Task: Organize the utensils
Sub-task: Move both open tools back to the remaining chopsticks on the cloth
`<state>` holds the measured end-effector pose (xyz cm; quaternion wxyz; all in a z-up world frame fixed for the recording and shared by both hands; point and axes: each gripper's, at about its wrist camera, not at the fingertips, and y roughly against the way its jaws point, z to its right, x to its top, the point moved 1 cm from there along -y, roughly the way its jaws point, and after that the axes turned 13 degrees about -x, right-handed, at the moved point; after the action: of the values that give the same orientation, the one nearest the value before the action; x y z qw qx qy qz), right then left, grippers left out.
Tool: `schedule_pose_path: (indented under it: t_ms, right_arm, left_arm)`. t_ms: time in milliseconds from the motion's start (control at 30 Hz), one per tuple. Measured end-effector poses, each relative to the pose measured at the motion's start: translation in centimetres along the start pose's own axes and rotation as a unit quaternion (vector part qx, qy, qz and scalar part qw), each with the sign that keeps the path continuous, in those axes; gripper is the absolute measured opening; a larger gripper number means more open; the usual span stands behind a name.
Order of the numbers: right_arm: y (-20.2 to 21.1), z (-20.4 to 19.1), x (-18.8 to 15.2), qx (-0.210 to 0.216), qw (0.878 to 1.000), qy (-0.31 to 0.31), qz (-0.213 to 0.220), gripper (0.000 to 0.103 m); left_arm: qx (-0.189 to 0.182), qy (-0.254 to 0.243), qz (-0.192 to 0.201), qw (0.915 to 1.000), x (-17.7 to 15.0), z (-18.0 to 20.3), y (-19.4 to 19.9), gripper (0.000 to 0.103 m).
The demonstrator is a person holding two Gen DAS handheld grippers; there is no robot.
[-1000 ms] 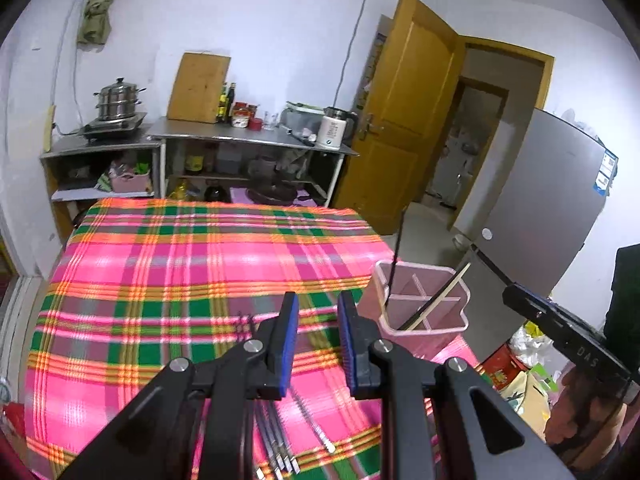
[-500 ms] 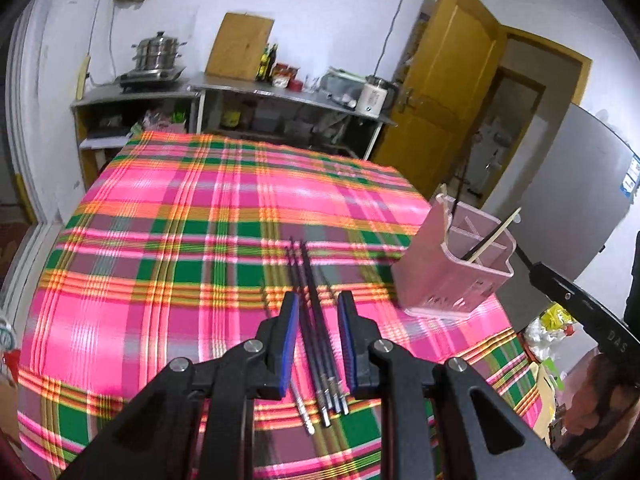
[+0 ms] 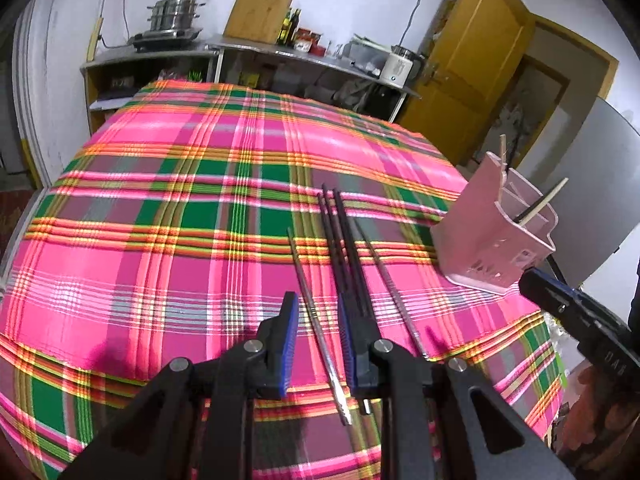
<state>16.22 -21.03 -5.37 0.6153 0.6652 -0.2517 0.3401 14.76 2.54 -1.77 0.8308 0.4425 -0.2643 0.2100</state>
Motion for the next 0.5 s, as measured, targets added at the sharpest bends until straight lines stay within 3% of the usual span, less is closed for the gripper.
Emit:
schedule_pose_path:
  t_ms: [500]
  right_arm:
    - [-8.2,-2.5,0.6,0.003,0.998,0.027,-0.055,0.017]
  left_arm:
    - [0.009,0.017,-0.032,0.9993,1.6,-2.9,-5.9,0.021]
